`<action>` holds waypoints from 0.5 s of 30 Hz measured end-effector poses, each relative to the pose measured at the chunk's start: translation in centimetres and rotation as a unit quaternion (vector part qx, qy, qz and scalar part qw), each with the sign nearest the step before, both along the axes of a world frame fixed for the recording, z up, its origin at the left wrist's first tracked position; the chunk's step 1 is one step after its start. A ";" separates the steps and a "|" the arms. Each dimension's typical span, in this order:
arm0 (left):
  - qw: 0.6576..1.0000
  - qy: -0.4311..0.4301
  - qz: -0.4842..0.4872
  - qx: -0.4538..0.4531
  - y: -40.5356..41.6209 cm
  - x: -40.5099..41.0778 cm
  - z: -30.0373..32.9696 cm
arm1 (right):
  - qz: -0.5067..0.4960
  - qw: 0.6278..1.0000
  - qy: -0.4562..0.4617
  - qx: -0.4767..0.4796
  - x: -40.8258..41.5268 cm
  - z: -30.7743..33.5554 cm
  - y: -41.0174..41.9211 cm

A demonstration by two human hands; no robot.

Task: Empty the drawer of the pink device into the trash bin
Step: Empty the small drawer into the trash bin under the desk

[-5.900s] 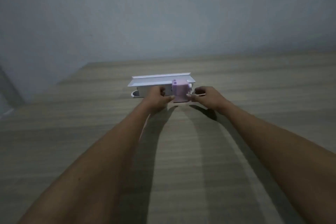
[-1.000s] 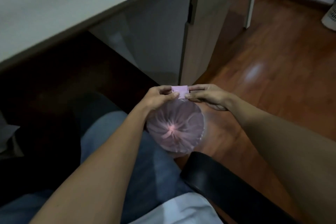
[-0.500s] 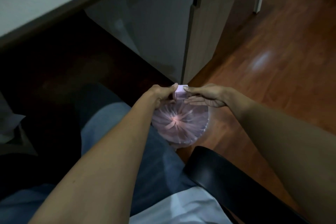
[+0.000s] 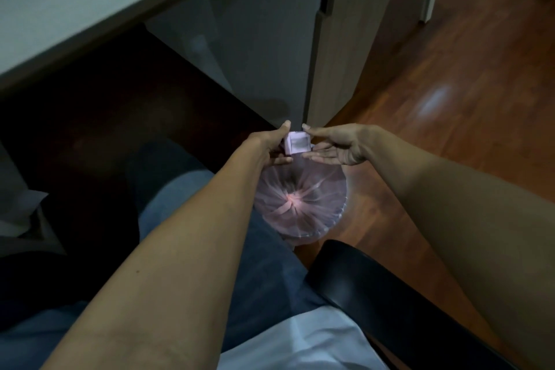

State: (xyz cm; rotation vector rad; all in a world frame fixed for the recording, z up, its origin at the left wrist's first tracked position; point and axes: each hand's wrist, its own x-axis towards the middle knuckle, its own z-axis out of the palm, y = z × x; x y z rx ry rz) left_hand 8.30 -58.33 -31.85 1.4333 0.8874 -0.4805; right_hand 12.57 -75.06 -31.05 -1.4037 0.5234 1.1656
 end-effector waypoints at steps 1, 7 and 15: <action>1.000 -0.003 -0.001 -0.002 0.0 0.0 0.2 | 0.001 1.000 -0.002 0.000 0.0 0.2 0.0; 0.995 -0.072 -0.005 -0.076 0.6 -0.5 0.9 | -0.006 0.998 -0.051 0.043 0.0 1.0 -0.6; 0.975 -0.164 -0.044 -0.141 2.3 -1.5 2.0 | 0.005 0.987 -0.124 0.101 -0.3 2.3 -1.6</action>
